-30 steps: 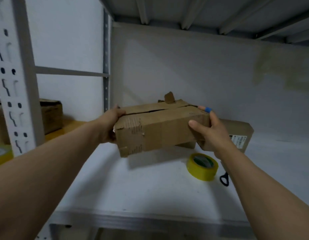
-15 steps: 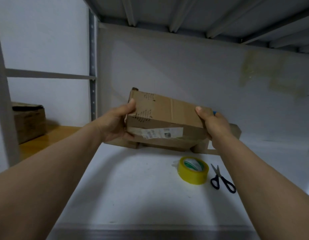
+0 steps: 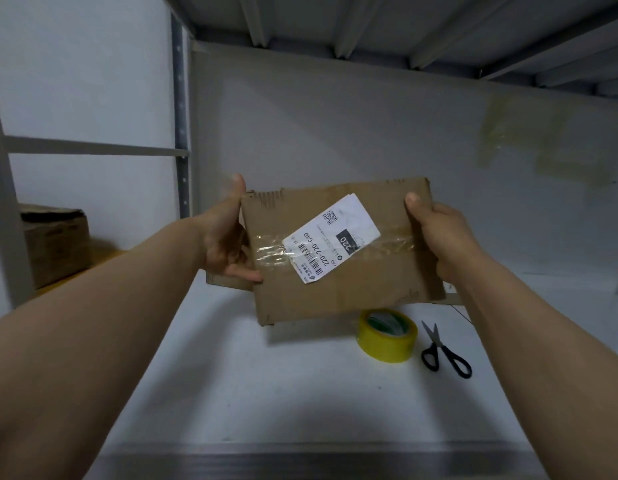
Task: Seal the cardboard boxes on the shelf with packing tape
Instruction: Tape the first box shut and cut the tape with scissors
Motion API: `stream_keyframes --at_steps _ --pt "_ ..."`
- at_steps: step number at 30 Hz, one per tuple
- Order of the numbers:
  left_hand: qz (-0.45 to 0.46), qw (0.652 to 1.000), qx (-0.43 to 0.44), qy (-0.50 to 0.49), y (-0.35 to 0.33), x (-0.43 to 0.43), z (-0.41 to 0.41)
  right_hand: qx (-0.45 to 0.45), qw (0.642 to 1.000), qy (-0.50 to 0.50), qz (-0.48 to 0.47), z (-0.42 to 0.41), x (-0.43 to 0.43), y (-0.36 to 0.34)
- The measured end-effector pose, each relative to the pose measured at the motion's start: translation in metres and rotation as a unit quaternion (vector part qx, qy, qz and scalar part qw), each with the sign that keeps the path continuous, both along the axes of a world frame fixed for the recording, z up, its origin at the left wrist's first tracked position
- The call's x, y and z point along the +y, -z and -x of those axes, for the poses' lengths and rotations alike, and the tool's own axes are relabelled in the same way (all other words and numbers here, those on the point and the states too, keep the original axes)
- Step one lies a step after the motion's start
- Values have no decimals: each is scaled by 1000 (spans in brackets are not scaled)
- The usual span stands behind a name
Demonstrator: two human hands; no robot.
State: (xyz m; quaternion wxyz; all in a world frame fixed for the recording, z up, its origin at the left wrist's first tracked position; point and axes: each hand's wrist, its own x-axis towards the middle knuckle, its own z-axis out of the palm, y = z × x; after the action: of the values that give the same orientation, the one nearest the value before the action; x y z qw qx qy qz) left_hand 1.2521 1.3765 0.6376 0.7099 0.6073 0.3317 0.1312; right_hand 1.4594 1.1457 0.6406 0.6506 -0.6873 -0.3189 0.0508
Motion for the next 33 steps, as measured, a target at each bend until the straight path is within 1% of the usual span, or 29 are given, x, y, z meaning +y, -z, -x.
stream_keyframes --at_steps 5,8,10,12,13,15,16,18,20,22,24,25,27,29,31,33 --pt "-22 998 45 -23 -9 5 0 18 999 30 33 -3 8 -3" --pt "-37 998 52 -14 -12 8 3 11 998 35 52 -5 13 -1" --pt "-24 999 40 0 -14 9 7 15 998 30 47 -3 13 -1" --pt "-11 1000 -3 18 -13 8 11 70 997 -2 12 2 12 -2" --pt "-18 999 -34 33 -12 8 12 103 994 -18 -10 2 10 -2" --pt "-35 991 -115 64 -7 8 12 157 985 -47 -54 4 7 2" --pt "-29 984 -160 67 -3 8 11 176 980 -66 -69 5 6 5" --pt "-7 973 -230 32 5 10 8 193 973 -102 -70 6 10 14" --pt "-10 968 -249 -23 11 15 7 199 970 -126 -64 7 15 22" --pt "-27 969 -244 -37 20 20 11 206 969 -124 -55 8 22 31" --pt "-63 973 -217 -45 27 21 16 204 971 -116 -51 12 32 42" --pt "-75 972 -212 -63 30 20 19 201 972 -113 -50 15 37 49" --pt "-77 963 -229 -122 33 20 26 200 972 -117 -42 18 49 66" --pt "-92 954 -240 -155 36 24 34 214 966 -136 -39 23 58 83" --pt "-115 953 -234 -153 43 30 42 239 957 -160 -44 28 67 100" --pt "-120 957 -220 -144 53 36 47 261 949 -175 -36 31 74 114"
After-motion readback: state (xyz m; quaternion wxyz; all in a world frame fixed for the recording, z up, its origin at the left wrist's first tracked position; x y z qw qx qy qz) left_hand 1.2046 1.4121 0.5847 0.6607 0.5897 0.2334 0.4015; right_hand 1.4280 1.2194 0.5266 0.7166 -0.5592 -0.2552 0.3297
